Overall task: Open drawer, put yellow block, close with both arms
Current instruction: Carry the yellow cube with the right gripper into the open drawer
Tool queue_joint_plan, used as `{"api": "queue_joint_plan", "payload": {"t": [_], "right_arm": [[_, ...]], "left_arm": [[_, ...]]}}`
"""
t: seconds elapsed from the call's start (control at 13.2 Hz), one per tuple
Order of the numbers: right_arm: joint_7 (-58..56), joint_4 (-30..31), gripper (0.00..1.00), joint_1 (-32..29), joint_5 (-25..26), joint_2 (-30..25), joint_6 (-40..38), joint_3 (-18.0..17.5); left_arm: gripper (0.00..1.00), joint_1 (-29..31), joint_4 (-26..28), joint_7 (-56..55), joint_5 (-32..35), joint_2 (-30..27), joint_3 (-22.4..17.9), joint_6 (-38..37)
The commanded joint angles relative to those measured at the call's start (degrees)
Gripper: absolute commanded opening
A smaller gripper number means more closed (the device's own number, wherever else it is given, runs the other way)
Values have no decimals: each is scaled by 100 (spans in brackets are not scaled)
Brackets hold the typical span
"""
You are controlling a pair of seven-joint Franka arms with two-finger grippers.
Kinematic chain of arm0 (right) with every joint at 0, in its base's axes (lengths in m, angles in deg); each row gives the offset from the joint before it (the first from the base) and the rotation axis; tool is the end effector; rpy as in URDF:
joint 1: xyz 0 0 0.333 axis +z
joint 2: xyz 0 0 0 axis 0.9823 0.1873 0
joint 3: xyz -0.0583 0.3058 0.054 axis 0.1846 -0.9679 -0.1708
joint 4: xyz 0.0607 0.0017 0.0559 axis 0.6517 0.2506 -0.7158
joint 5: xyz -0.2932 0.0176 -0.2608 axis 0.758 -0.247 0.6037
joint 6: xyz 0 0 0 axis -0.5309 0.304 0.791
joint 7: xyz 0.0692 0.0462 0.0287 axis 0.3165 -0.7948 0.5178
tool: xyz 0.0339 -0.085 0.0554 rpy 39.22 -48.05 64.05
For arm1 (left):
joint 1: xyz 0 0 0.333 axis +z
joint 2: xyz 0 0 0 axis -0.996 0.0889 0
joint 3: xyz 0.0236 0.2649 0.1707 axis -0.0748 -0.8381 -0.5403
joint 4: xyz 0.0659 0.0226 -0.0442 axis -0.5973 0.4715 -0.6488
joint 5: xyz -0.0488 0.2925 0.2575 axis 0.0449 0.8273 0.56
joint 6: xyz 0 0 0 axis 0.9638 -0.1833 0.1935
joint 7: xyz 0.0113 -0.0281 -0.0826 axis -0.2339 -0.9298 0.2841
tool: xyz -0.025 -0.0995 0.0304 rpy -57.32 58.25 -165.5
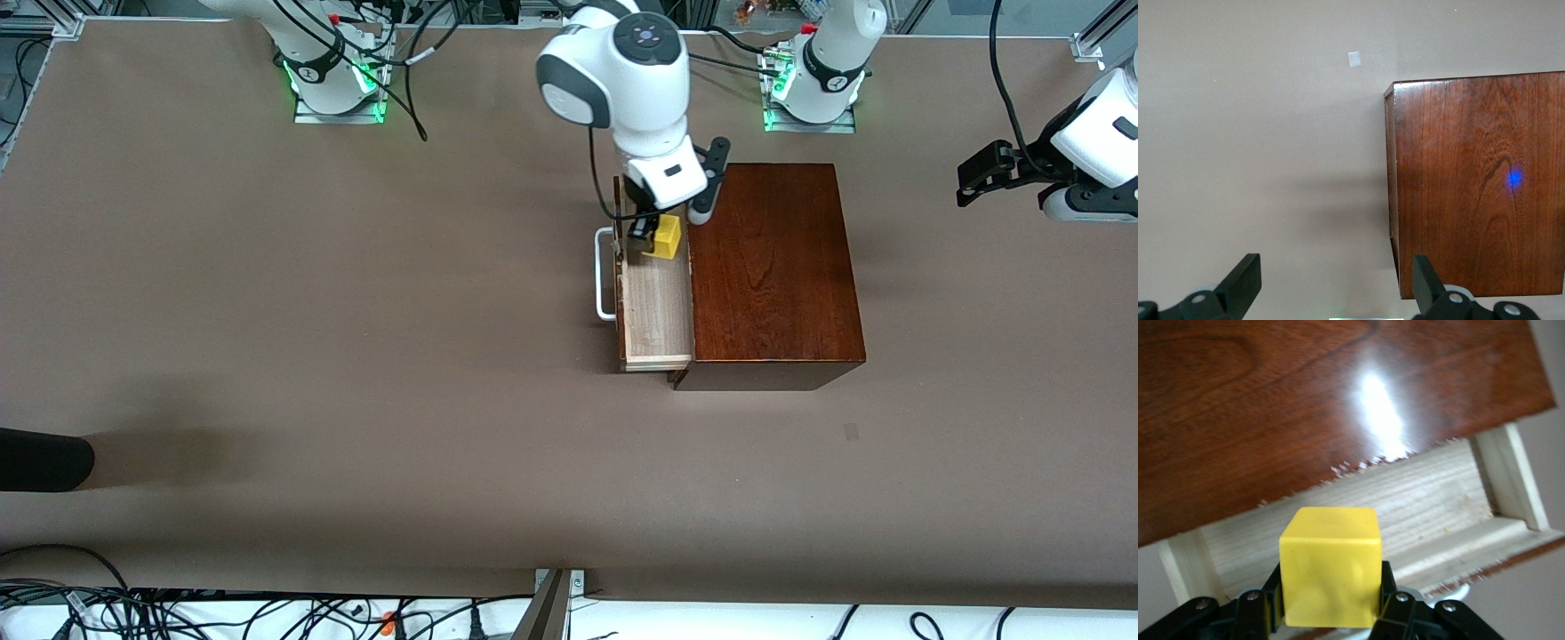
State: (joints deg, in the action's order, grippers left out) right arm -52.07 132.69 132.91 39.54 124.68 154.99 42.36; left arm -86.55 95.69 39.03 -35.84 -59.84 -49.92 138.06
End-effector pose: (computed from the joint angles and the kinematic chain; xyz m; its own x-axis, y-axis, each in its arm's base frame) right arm 0.4361 0.6453 0.4043 0.2893 0.9437 0.1606 0.9469 -0.3067 0.0966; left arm 0.5327 -0.0161 0.6145 0.9963 -0.0333 -0.0798 -0.0365 -0.9986 -0.0387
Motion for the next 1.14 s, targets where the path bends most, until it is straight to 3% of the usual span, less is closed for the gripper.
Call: {"api": "queue_joint_plan", "payload": {"t": [0.0,0.38,1.06], "right_arm": [[-175,-368,21,88,182,163,-326,37],[-852,-202,21,35,147,172,-476,37],[-923,45,21,96,313,453,-248,46]], "left_arm": [[100,16,-11,83,71,-26,27,15],[100,16,-20,109,53,-27,36,-11],[100,-37,-20,30,9,96,62,77]]}}
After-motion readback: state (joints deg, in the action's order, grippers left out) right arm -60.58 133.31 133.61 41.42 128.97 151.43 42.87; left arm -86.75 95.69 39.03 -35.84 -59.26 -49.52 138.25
